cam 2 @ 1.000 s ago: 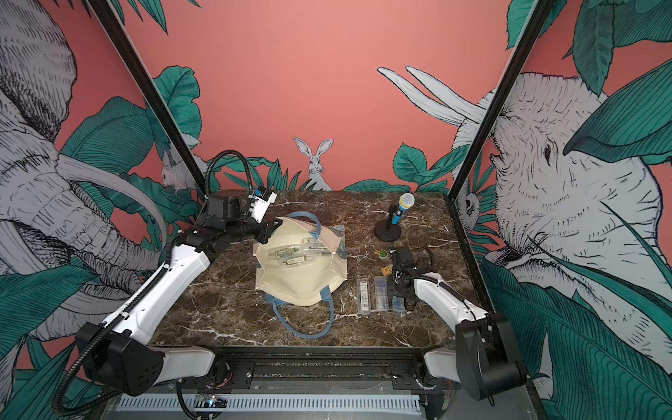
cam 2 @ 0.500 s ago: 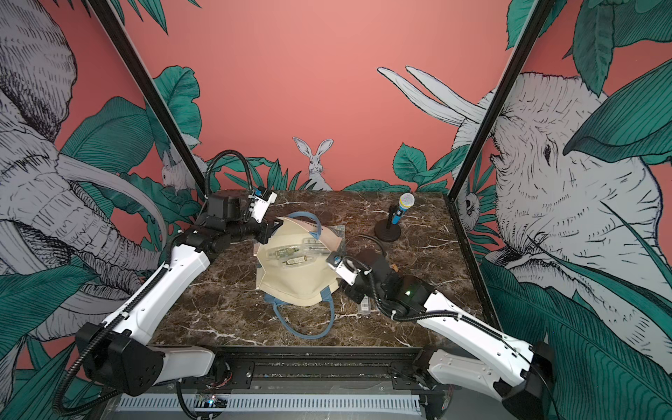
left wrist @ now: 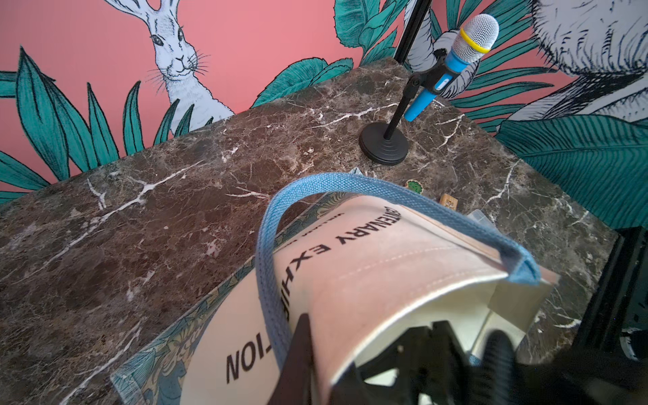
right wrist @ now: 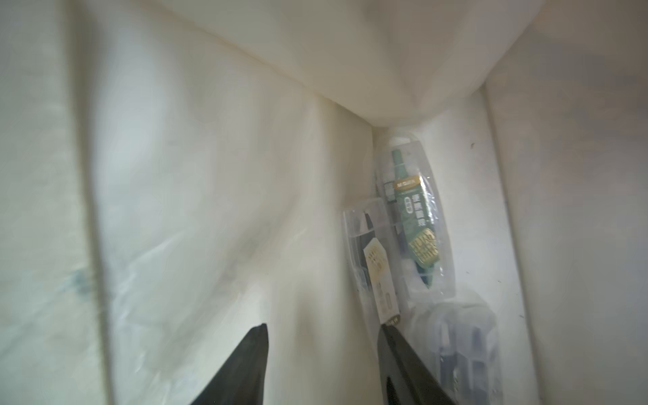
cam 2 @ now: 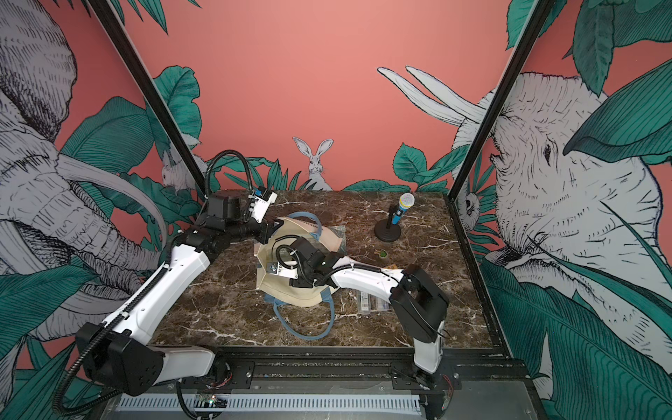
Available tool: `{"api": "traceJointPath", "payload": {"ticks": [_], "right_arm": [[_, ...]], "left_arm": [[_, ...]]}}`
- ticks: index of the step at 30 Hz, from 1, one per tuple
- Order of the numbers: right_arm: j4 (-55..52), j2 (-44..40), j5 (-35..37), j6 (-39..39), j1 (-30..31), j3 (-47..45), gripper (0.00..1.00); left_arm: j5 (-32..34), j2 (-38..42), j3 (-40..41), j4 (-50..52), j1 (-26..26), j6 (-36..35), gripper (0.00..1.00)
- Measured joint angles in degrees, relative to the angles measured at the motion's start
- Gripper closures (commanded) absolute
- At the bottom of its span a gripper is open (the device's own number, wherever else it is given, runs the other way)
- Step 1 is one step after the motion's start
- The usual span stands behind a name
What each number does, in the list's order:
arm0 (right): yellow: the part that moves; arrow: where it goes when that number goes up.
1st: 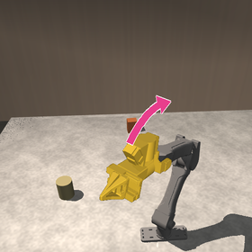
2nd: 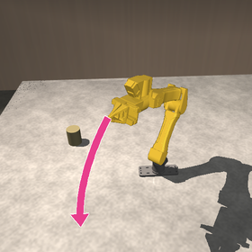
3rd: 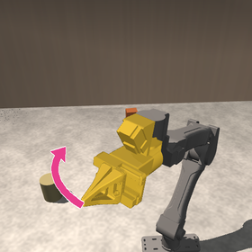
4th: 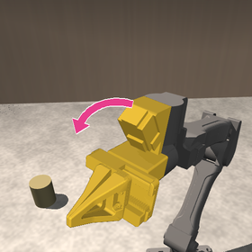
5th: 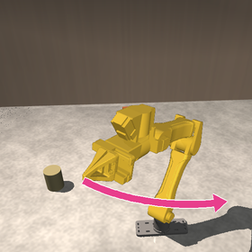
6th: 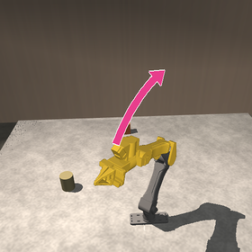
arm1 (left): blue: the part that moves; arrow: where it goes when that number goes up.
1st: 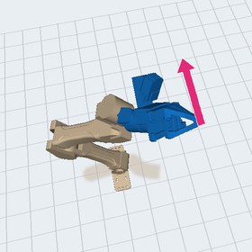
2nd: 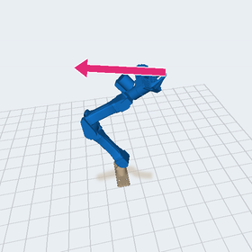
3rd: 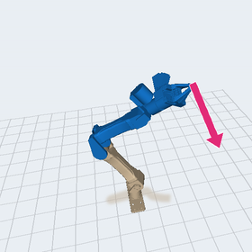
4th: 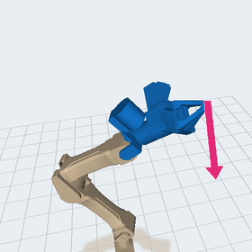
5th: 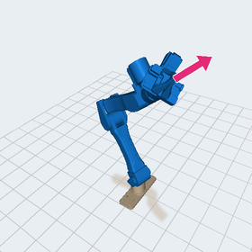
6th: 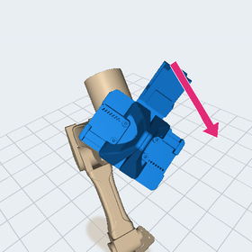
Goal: Take out the compass set from the canvas bag
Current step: Pick up the compass set from the canvas bag.
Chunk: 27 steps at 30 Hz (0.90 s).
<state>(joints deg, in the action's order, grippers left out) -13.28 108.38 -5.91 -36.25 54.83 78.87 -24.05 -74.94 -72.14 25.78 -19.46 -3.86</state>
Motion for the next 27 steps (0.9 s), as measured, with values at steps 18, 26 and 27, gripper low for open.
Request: {"api": "traceJointPath", "payload": {"ticks": [18,26,27], "right_arm": [[0.4,21.3,-9.9,4.0,-7.4,19.2,0.35],[-14.1,22.9,-11.2,10.8,-7.5,27.6,0.44],[-16.2,23.2,-11.5,12.2,-7.5,28.7,0.45]], "left_arm": [[-0.3,0.0,0.3,0.0,0.0,0.9,1.00],[1.0,0.0,0.4,-1.4,0.3,0.9,1.00],[1.1,0.0,0.4,-1.6,0.4,0.9,1.00]]}}
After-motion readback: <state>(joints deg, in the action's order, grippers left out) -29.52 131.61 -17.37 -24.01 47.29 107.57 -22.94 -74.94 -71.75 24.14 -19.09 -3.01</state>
